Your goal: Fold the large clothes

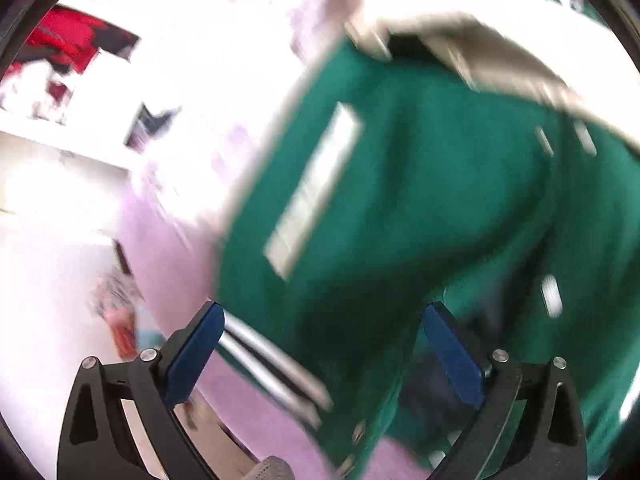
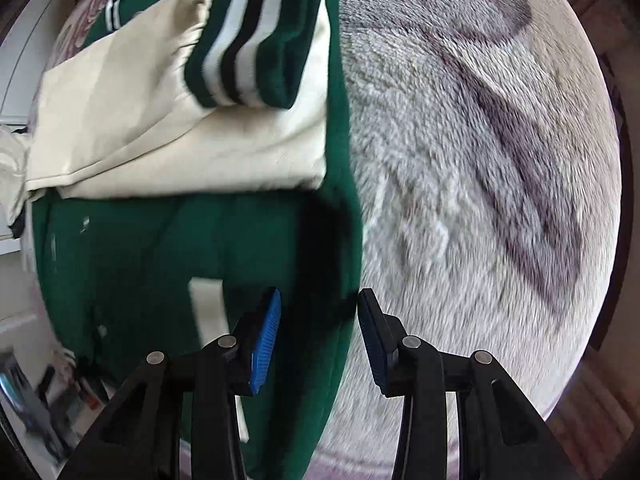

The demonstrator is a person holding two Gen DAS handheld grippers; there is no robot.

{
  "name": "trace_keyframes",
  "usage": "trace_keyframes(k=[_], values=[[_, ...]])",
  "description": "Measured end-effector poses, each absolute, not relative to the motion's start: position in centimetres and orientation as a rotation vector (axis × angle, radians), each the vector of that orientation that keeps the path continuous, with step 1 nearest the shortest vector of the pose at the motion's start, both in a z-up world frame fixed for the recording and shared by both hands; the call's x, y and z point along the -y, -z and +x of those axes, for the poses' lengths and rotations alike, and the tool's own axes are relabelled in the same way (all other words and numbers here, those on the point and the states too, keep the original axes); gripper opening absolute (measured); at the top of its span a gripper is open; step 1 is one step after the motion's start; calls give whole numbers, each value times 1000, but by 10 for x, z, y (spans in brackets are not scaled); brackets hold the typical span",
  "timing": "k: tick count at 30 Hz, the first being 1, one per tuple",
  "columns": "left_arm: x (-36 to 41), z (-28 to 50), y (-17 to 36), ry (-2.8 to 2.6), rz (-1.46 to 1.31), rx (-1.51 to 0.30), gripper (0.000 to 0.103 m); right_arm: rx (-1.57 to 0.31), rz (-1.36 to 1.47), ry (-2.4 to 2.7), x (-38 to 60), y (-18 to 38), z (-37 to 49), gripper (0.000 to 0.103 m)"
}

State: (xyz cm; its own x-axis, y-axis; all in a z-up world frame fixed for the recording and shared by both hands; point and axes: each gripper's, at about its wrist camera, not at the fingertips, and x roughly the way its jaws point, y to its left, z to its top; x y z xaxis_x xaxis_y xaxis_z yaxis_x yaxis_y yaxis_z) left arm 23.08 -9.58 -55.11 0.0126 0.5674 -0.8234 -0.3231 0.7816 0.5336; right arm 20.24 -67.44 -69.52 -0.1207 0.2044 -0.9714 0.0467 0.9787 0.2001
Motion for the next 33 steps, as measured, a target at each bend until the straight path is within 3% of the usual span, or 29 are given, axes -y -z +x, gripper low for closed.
trace_keyframes(k=[5,10,16,20,23,26,30,32,33], values=[[39,313,560,-738,323,-1337,103,-1665,164,-86,666,681,173,50],[-9,385,608,-682,368,-1372,103,-1688,223,49,665,695,187,50],[-47,409,622,-694,356,-1349,103,-1708,236,212,654,697,168,50],[-92,412,626,-675,145,-1376,103,-1708,243,287,638,695,170,50],[-94,412,622,-657,143,-1370,103,-1722,250,318,639,697,178,50],[-91,407,623,-642,167,-1357,103,-1662,374,266,631,688,205,50],[-94,409,624,-631,166,-1354,103,-1470,761,-4,620,665,244,51],[-92,410,625,-629,169,-1352,103,-1428,818,-66,611,667,266,54],[-92,410,625,-630,168,-1350,103,-1427,809,-61,608,674,279,66]])
